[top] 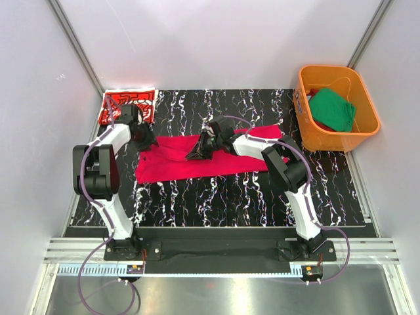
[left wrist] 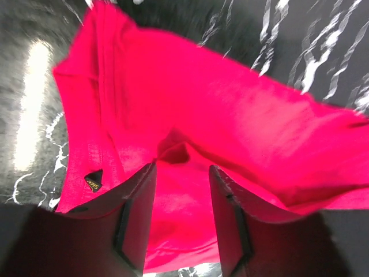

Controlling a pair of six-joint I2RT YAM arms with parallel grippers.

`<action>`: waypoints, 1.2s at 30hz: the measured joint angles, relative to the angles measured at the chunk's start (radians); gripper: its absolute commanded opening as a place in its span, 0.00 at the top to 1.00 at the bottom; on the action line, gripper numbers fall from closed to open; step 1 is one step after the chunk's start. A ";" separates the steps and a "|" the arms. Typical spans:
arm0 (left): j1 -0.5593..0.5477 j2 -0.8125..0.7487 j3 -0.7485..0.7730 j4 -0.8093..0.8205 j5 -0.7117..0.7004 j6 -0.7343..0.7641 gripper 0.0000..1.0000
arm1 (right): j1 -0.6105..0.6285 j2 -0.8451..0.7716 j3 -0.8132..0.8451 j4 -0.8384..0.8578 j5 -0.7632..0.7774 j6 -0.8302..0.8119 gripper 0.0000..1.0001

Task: Fold and stack the t-shirts
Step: Fold the tshirt

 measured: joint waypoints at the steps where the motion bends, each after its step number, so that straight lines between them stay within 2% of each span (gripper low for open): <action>1: 0.000 0.008 -0.001 -0.007 0.006 0.010 0.55 | 0.000 0.000 0.000 0.003 -0.003 0.000 1.00; 4: 0.000 0.008 -0.008 -0.012 0.016 0.031 0.50 | 0.000 0.002 0.000 0.012 -0.011 0.001 1.00; 13: 0.000 0.015 -0.006 -0.020 0.054 0.074 0.52 | 0.000 0.002 0.000 0.021 -0.014 0.003 1.00; 16: 0.000 0.044 0.003 -0.023 0.066 0.079 0.62 | 0.000 0.002 0.000 0.021 -0.014 0.004 1.00; 19: 0.000 0.070 0.012 -0.029 0.073 0.081 0.81 | 0.000 0.004 0.000 0.021 -0.014 0.003 1.00; 20: 0.000 0.074 0.014 -0.034 0.074 0.082 0.96 | 0.000 0.005 0.000 0.021 -0.014 0.003 1.00; 21: 0.000 0.074 0.017 -0.039 0.073 0.077 0.98 | 0.000 0.006 0.000 0.021 -0.014 0.003 1.00; 28: 0.000 0.064 0.081 -0.145 0.047 0.080 0.99 | -0.002 0.018 0.011 -0.003 -0.013 -0.009 1.00; 36: 0.000 -0.012 0.069 -0.264 0.035 0.089 0.94 | -0.017 0.018 0.025 -0.049 -0.014 -0.036 1.00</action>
